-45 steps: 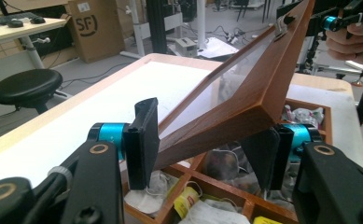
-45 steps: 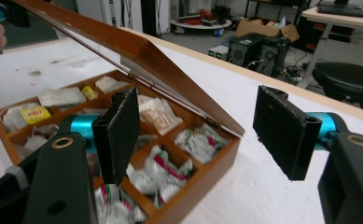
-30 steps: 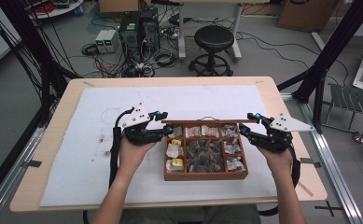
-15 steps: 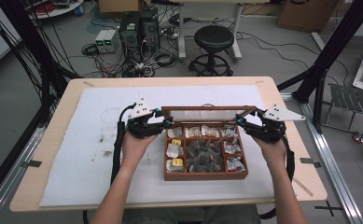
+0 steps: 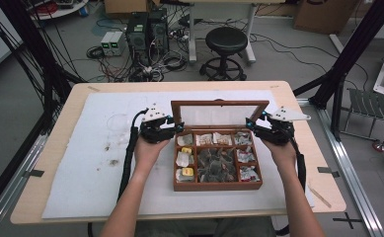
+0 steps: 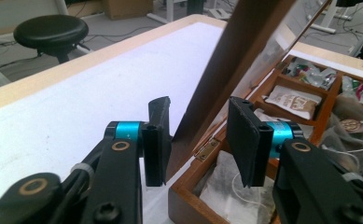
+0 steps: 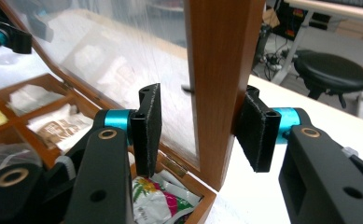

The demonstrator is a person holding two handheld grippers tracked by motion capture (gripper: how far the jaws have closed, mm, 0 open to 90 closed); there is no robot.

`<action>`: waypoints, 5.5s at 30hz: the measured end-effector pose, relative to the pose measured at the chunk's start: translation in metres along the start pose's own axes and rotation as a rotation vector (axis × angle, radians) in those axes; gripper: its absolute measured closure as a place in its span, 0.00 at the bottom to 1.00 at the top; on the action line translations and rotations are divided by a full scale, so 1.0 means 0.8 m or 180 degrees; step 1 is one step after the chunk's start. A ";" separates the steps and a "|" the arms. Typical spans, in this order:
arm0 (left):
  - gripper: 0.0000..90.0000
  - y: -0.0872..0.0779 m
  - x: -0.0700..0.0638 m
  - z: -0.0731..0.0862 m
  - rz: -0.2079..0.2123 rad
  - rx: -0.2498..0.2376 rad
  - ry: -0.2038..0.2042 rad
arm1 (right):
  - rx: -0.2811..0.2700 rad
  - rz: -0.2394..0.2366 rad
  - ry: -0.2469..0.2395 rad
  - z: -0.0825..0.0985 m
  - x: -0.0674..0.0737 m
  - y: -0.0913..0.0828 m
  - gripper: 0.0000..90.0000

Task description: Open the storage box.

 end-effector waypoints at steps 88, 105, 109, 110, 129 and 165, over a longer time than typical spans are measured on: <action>0.63 0.043 0.052 0.065 0.0473 -0.0019 -0.2425 | 0.0612 0.0136 0.0492 0.051 -0.038 0.046 0.46; 0.55 0.041 0.053 0.066 0.0279 0.0063 -0.2409 | 0.0575 0.0128 0.0524 0.047 -0.038 0.037 0.45; 0.53 0.037 0.056 0.067 0.0205 0.0094 -0.2371 | 0.0575 0.0126 0.0530 0.048 -0.038 0.036 0.45; 0.51 0.037 0.056 0.067 0.0195 0.0101 -0.2367 | 0.0568 0.0120 0.0535 0.048 -0.037 0.036 0.44; 0.33 -0.004 0.018 0.021 -0.0462 0.0339 -0.0982 | 0.0253 0.0083 0.0417 0.019 -0.011 -0.006 0.39; 0.21 -0.175 -0.079 0.027 -0.0308 -0.0386 0.0109 | -0.0251 0.0107 0.0421 0.026 0.028 -0.117 0.30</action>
Point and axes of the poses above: each handheld gripper's, and its own axes: y roughly forward along the jaws, z roughly out of its underside, x roughly to its left, the point moved 6 cm from there along y, roughly forward along the jaws, and after that the axes turned 3 degrees about -x, right-handed, at the moved point
